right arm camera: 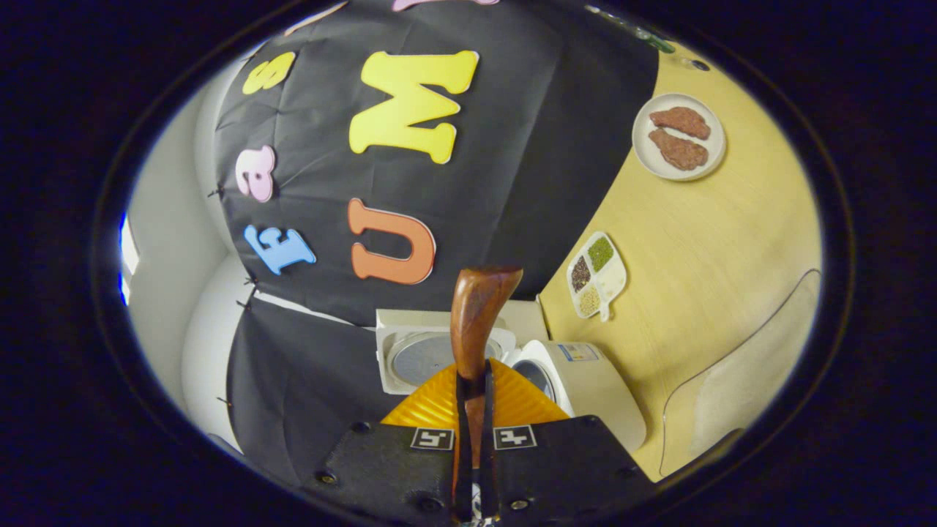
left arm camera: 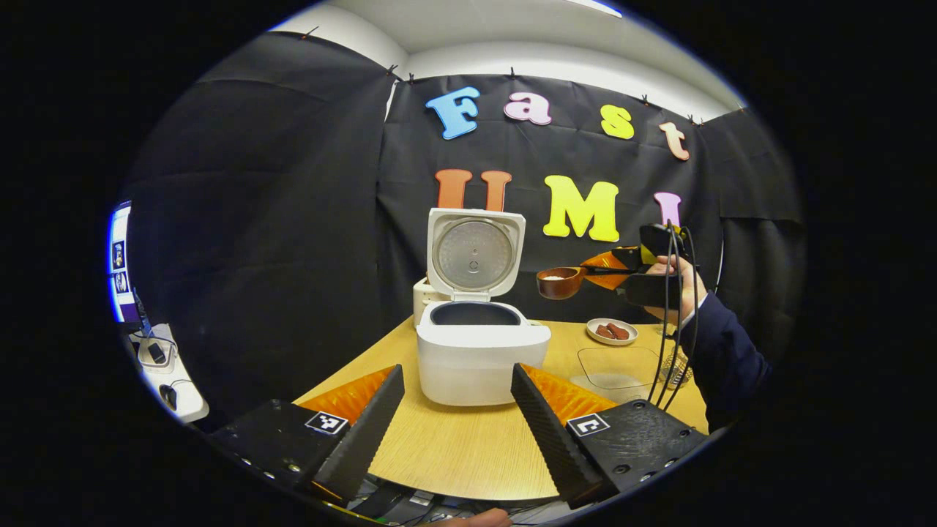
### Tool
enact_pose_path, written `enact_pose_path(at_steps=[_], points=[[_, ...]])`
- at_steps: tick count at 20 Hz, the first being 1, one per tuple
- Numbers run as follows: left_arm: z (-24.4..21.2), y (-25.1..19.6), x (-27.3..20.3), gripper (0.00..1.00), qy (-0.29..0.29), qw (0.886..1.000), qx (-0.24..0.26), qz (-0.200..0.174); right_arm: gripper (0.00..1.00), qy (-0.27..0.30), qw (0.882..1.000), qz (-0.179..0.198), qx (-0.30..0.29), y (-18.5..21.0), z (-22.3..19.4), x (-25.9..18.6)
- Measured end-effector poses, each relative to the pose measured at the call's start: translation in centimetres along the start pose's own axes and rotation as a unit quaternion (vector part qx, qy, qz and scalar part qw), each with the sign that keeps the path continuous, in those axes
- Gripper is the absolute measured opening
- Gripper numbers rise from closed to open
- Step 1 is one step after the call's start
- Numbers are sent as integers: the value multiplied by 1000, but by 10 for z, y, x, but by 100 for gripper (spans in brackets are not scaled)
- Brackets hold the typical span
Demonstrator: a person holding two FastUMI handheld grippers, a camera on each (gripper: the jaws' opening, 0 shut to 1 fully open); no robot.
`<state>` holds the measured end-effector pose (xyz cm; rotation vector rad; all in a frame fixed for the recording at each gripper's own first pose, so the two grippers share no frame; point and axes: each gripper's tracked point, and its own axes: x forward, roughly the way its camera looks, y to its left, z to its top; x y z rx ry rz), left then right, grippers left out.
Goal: Close the left gripper, press the button to open the rice cooker; take a wooden spoon from the chopstick holder with the right hand, scoop a spoonful of rice and pour it into the rice cooker, then put the wooden spoon back into the chopstick holder.
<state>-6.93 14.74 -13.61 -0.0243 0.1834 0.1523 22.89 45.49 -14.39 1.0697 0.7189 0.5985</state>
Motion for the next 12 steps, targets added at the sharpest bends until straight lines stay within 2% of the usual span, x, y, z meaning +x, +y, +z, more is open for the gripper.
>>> enact_pose_path(at_steps=[1,2,5,6,7,10,12], points=[[1,3,-2,93,-3,1000,2,3,2,-3,1000,-5,-21,7,-4,8],[2,4,-3,93,-5,1000,2,4,6,-6,999,-10,-43,12,-8,17],[0,4,-3,93,-2,1000,3,4,6,-14,993,-22,-116,30,-21,38],[-3,6,-3,93,-1,1000,5,6,10,-19,990,-27,-140,35,-24,43],[-4,7,-3,93,1,1000,6,7,6,-24,985,-31,-166,41,-27,49],[-3,7,-4,93,3,1000,7,8,6,-48,968,-42,-243,56,-28,62],[-4,10,-4,93,4,1000,5,10,10,-61,953,-48,-293,65,-30,68]])
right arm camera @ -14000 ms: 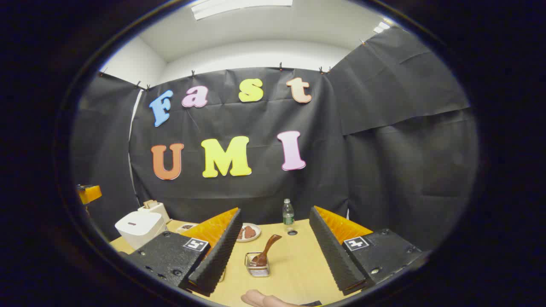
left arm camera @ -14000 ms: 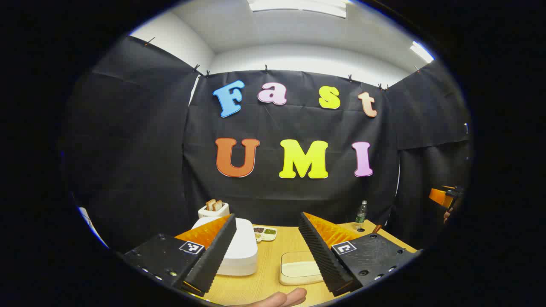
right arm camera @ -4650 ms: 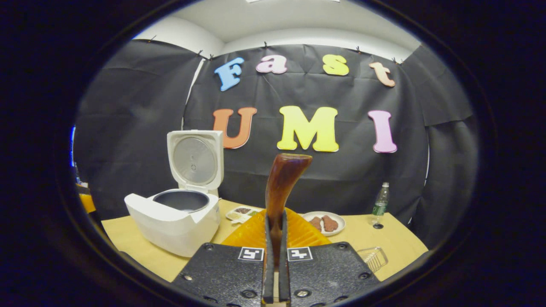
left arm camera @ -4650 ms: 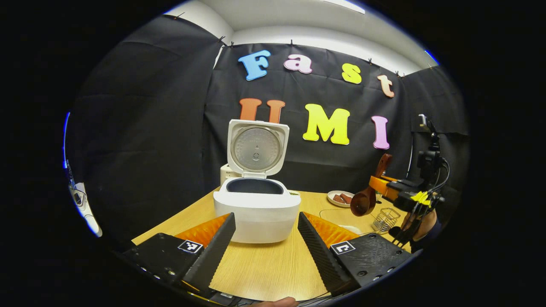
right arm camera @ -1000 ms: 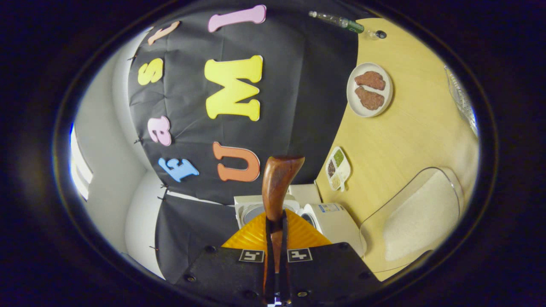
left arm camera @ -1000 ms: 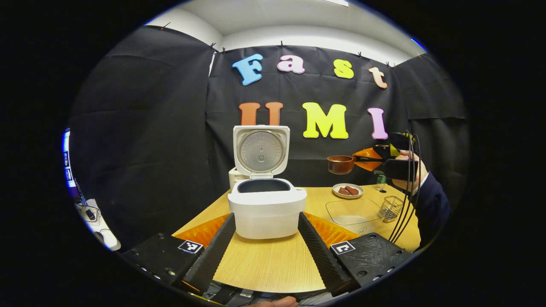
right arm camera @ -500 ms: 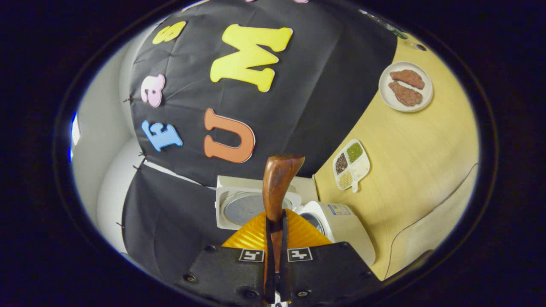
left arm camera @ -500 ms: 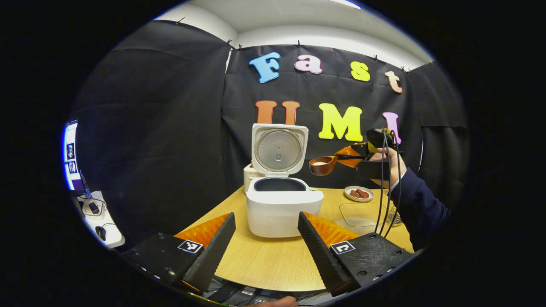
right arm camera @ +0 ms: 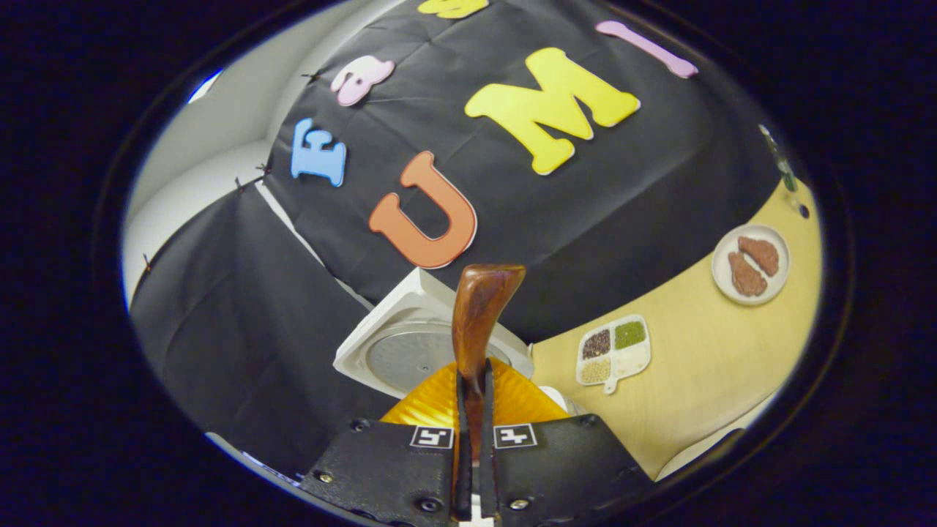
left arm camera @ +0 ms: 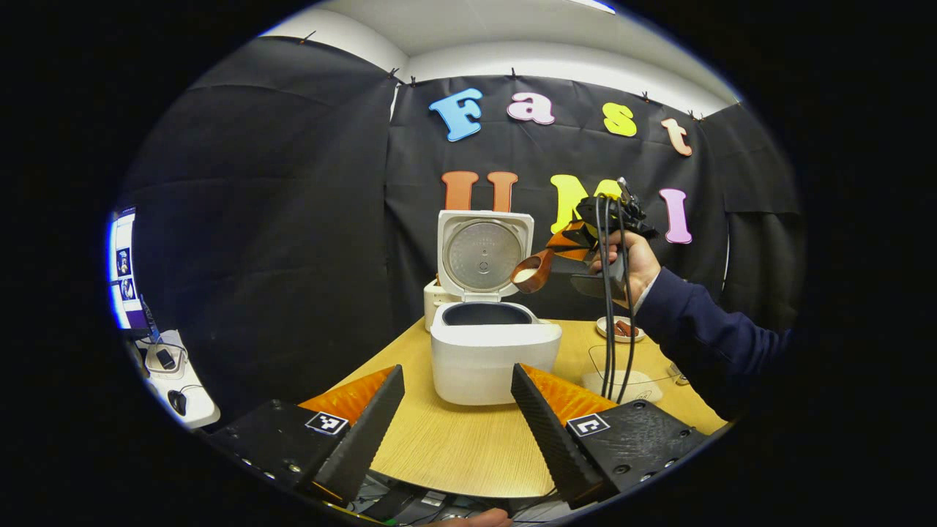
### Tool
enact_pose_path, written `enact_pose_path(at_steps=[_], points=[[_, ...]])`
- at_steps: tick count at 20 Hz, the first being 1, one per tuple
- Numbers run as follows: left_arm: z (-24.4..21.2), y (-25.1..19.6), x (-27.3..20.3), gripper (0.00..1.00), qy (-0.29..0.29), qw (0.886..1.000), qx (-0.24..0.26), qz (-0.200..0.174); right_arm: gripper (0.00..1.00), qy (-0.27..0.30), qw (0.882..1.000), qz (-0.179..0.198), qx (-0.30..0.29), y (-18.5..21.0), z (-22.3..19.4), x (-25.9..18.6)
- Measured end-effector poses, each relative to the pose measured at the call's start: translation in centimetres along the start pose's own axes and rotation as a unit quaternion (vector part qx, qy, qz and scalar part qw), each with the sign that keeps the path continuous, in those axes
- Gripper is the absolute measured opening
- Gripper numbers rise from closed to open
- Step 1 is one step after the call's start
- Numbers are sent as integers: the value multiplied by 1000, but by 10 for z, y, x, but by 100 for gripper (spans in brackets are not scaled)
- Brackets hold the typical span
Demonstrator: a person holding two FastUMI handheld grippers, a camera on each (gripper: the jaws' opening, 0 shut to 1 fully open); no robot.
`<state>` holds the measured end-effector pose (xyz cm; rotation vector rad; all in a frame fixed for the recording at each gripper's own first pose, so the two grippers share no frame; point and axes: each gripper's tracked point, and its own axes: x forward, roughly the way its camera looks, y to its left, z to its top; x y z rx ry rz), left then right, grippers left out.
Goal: Close the left gripper, press the button to open the rice cooker; take a wooden spoon from the chopstick holder with the right hand, scoop a spoonful of rice and pour it into the rice cooker, then put the wooden spoon back into the chopstick holder.
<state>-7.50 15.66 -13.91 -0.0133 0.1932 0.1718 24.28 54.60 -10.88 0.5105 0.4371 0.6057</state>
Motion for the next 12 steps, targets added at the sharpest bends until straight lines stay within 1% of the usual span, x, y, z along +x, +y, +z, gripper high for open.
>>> enact_pose_path(at_steps=[2,4,5,6,7,8,9,10,11,12], points=[[-3,-2,1,93,4,1000,-1,2,10,-8,999,1,-49,10,-3,7],[-2,-4,0,93,3,1000,4,3,10,-6,995,9,-99,19,-10,12],[-1,-3,0,93,3,1000,6,5,6,-9,992,12,-122,23,-12,14],[-1,-3,0,93,3,1000,7,5,10,-13,990,12,-143,25,-14,17],[-1,-4,0,93,2,1000,7,6,10,-13,987,12,-162,26,-19,19],[-1,-5,0,94,2,1000,7,6,6,-13,984,14,-177,28,-23,21],[-2,-5,0,93,3,1000,6,6,10,-12,981,17,-195,30,-28,23],[-4,-5,0,93,5,1000,5,5,6,-13,977,19,-213,33,-32,24],[-5,-5,1,93,7,1000,5,6,7,-15,973,18,-232,34,-37,24],[-5,-6,0,93,7,1000,6,6,10,-17,969,18,-247,36,-41,24]])
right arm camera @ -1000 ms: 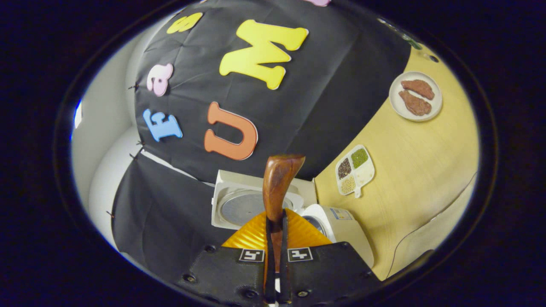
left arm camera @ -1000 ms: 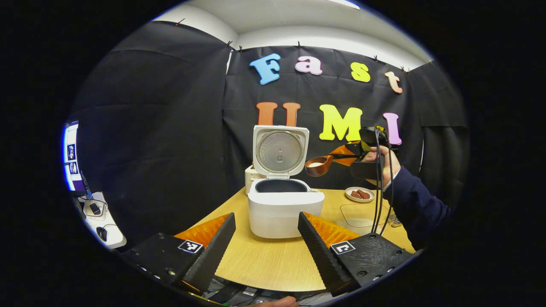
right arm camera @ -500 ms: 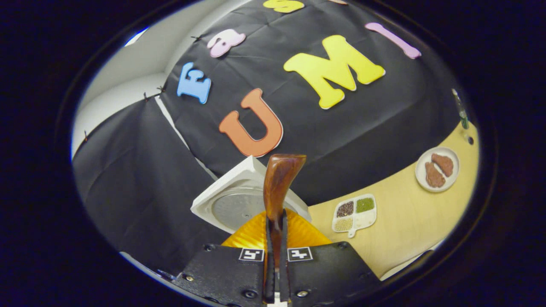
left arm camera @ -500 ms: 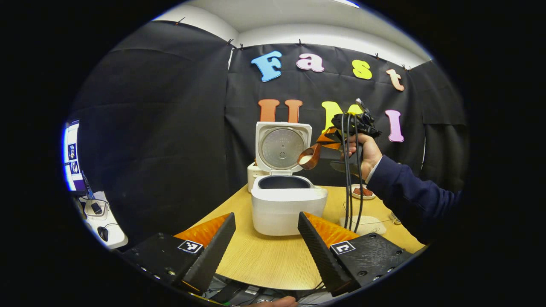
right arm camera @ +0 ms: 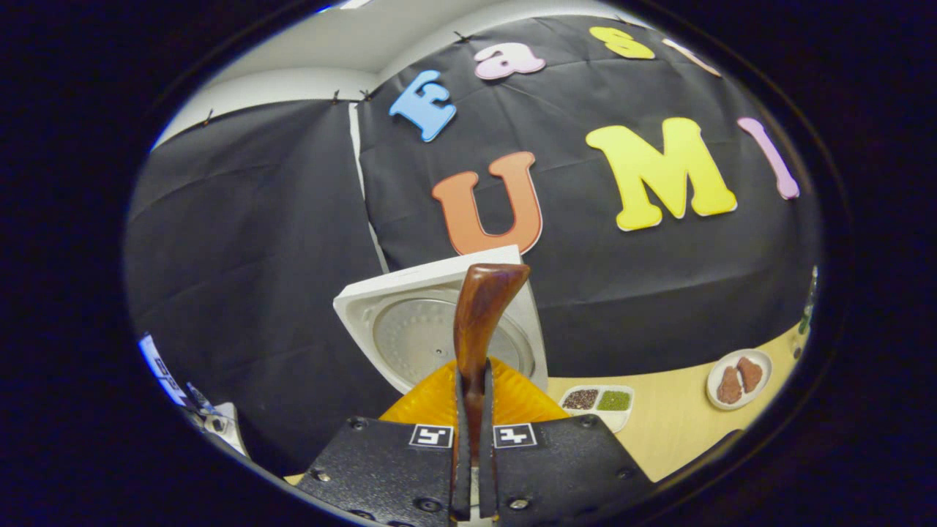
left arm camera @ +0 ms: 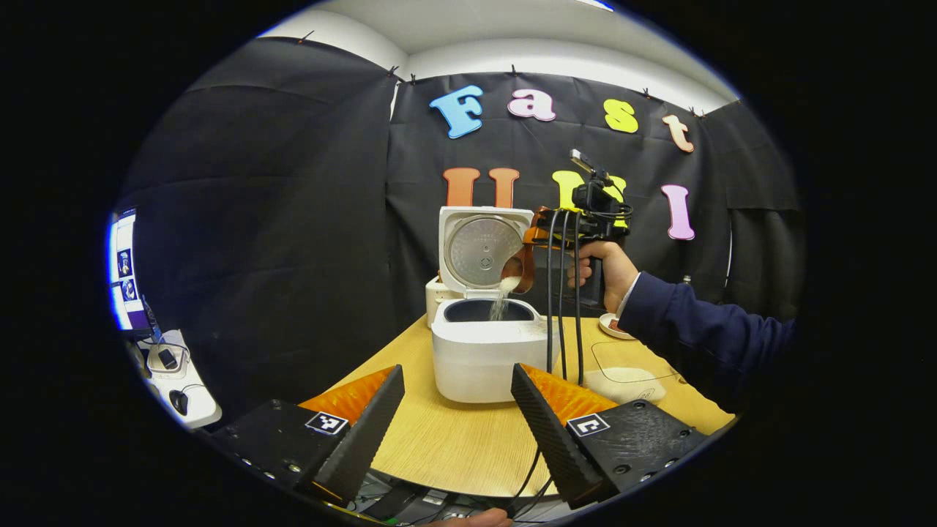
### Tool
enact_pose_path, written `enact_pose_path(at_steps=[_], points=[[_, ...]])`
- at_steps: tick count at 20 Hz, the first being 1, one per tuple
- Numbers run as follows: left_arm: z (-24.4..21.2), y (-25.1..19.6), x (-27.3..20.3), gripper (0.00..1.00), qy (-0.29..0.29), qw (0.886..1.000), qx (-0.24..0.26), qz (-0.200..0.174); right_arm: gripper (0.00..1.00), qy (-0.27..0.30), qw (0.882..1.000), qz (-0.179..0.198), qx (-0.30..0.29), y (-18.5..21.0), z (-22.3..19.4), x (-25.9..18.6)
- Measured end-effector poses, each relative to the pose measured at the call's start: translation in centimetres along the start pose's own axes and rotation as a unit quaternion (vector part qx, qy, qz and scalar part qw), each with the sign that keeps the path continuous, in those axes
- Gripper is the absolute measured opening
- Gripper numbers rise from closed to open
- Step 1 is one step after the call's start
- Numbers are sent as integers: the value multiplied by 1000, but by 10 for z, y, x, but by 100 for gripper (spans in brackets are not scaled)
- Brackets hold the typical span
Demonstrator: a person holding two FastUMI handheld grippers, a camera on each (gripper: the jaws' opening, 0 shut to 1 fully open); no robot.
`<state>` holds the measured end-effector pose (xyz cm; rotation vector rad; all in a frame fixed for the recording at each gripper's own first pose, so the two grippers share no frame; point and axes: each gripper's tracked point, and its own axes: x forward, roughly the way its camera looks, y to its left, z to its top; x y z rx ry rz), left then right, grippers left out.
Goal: Close the left gripper, press the button to open the rice cooker; take a wooden spoon from the chopstick holder with the right hand, scoop a spoonful of rice and pour it into the rice cooker, then put the wooden spoon back into the chopstick holder.
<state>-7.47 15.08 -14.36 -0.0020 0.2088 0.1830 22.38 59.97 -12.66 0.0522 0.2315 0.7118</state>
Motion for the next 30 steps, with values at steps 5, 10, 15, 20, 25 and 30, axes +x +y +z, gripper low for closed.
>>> enact_pose_path(at_steps=[5,10,15,20,25,30], points=[[-2,-1,1,93,2,1000,3,1,6,-14,994,30,-104,32,-6,-2],[-6,-5,3,93,8,1000,8,3,10,-64,970,43,-229,70,-14,-22],[-6,-5,0,93,11,1000,8,4,7,-75,961,29,-266,73,-16,-24],[-3,-8,-2,93,4,1000,1,4,7,-83,960,13,-266,73,-9,-32],[2,-25,2,94,-5,1000,0,-9,6,-89,966,0,-244,66,-2,-42],[4,-47,9,93,-18,999,4,-31,7,-81,973,-25,-213,38,3,-87]])
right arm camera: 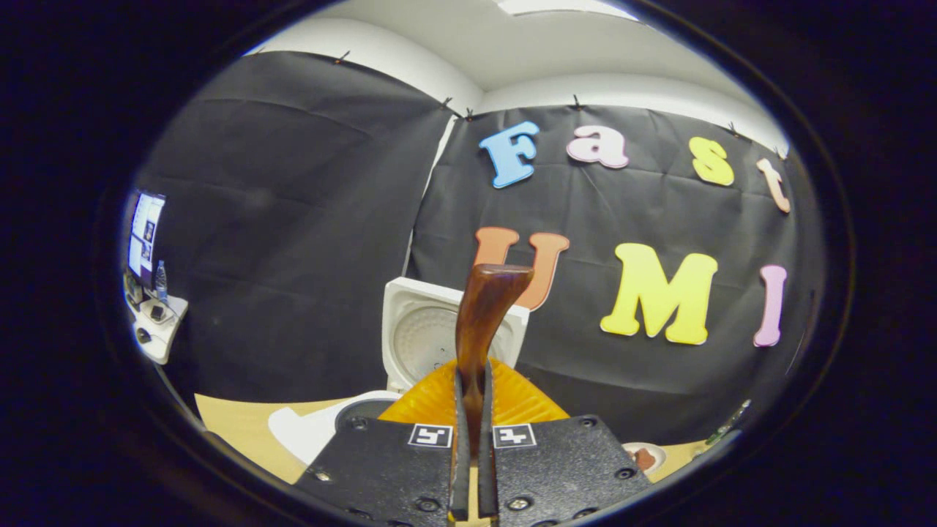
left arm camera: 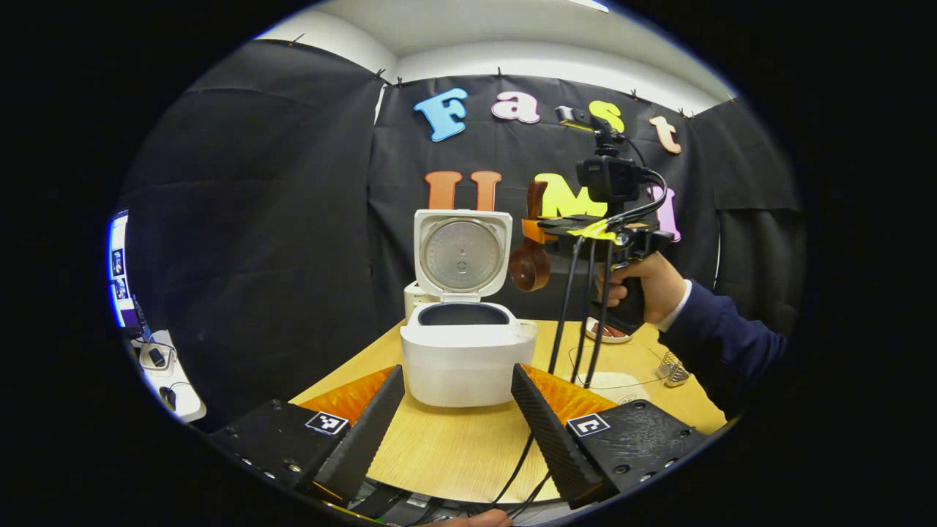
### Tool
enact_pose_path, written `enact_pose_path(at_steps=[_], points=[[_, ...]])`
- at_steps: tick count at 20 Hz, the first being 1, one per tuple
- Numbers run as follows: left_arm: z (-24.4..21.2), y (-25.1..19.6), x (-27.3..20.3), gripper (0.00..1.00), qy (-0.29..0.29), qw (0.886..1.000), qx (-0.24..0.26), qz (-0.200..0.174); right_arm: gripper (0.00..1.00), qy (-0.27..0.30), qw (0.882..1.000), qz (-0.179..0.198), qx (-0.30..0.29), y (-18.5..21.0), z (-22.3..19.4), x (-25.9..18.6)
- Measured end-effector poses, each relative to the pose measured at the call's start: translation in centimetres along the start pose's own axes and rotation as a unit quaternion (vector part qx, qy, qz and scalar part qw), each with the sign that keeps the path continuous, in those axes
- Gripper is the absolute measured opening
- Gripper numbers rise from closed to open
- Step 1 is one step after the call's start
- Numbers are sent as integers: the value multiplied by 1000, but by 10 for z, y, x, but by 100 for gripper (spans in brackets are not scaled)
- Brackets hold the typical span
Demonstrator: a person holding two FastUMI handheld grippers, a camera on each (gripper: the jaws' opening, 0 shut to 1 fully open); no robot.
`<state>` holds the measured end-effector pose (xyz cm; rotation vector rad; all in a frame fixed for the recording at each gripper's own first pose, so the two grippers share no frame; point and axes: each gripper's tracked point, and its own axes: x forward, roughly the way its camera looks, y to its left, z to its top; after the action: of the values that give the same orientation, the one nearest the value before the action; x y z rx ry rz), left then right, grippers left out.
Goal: Close the left gripper, press the button to open the rice cooker; take a wooden spoon from the chopstick holder with the right hand, scoop a spoonful of rice and pour it into the rice cooker, then put the wooden spoon back into the chopstick holder.
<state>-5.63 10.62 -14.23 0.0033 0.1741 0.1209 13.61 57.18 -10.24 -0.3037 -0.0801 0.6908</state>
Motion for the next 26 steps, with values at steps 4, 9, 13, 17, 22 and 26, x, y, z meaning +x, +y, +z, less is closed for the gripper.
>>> enact_pose_path(at_steps=[4,9,13,17,22,26], points=[[1,-15,8,93,-5,1000,0,-17,10,18,999,-11,32,-34,-9,-40],[10,-43,20,93,-16,999,5,-41,7,32,996,-56,59,-94,-16,-97],[15,-63,27,93,-25,998,9,-59,10,30,989,-112,88,-143,-17,-139],[19,-86,41,93,-36,996,-18,-76,10,36,982,-146,111,-174,-24,-172],[28,-111,52,93,-51,995,6,-87,7,24,975,-200,99,-212,-21,-225],[33,-135,63,93,-61,993,0,-103,10,30,970,-215,114,-234,-34,-253]])
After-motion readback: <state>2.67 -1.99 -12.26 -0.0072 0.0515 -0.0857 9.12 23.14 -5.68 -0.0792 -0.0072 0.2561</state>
